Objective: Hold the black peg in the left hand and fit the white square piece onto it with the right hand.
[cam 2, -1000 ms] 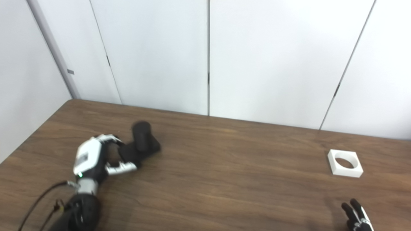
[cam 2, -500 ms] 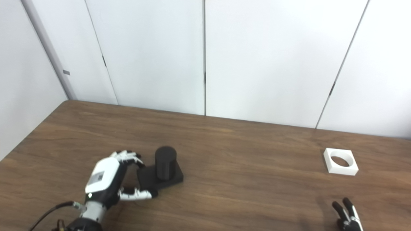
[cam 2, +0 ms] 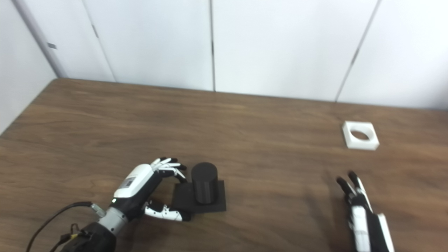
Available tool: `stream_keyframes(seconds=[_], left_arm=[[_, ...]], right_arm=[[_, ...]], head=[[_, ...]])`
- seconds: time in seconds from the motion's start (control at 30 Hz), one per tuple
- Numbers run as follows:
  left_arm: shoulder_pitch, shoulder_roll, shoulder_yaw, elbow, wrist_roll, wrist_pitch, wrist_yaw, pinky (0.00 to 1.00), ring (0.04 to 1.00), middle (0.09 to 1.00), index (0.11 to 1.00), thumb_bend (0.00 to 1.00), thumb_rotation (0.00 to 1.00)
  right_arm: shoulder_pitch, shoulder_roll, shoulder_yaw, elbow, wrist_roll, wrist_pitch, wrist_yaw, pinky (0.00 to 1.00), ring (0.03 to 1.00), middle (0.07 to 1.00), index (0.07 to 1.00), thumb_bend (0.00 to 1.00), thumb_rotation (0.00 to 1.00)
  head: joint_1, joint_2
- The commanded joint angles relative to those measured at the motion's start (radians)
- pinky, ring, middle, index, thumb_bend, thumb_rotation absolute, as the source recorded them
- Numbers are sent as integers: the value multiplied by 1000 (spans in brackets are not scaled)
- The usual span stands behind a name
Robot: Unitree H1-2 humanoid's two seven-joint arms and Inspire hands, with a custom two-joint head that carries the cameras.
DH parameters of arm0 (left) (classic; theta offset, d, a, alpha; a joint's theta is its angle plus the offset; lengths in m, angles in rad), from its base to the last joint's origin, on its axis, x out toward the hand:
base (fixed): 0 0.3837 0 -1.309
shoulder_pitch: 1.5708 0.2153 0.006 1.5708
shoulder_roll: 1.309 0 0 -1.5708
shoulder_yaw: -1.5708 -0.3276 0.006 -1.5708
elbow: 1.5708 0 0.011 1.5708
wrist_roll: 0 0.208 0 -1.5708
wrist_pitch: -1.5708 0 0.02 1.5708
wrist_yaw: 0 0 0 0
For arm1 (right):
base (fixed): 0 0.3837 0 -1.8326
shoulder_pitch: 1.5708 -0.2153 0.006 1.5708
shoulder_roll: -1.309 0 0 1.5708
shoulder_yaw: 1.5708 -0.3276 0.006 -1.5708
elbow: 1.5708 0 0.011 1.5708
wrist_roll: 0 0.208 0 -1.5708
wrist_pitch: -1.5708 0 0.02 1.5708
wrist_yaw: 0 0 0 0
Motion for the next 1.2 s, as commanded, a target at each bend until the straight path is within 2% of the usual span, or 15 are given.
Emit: stream_keyframes(seconds=[0.0, 0.3, 0.6, 1.0, 1.17], left_arm=[[4, -12, -24, -34, 4, -41, -14, 973, 920, 817, 486, 517, 46], [29, -45, -71, -23, 19, -102, -38, 974, 914, 811, 486, 519, 45], [41, -59, -87, -9, 75, -108, -44, 978, 920, 817, 487, 517, 48], [56, -90, -60, 48, 107, -164, 35, 951, 902, 819, 487, 518, 43], [60, -98, -60, 54, 136, -161, 49, 950, 901, 818, 487, 518, 44]], right_arm=[[5, 42, 9, -49, -14, -8, -10, 1000, 961, 899, 953, 514, 1000], [2, 48, 25, -80, -17, 36, -25, 1000, 956, 888, 943, 548, 1000], [-8, 47, 43, -84, -52, 52, -44, 1000, 952, 889, 948, 569, 1000], [-8, 41, 33, -81, -30, 56, -45, 1000, 956, 890, 944, 575, 1000], [-15, 22, 22, -88, -10, 48, -34, 1000, 971, 898, 946, 555, 941]], head=[[-7, 9], [-50, 41], [-84, 56], [-95, 38], [-107, 28]])
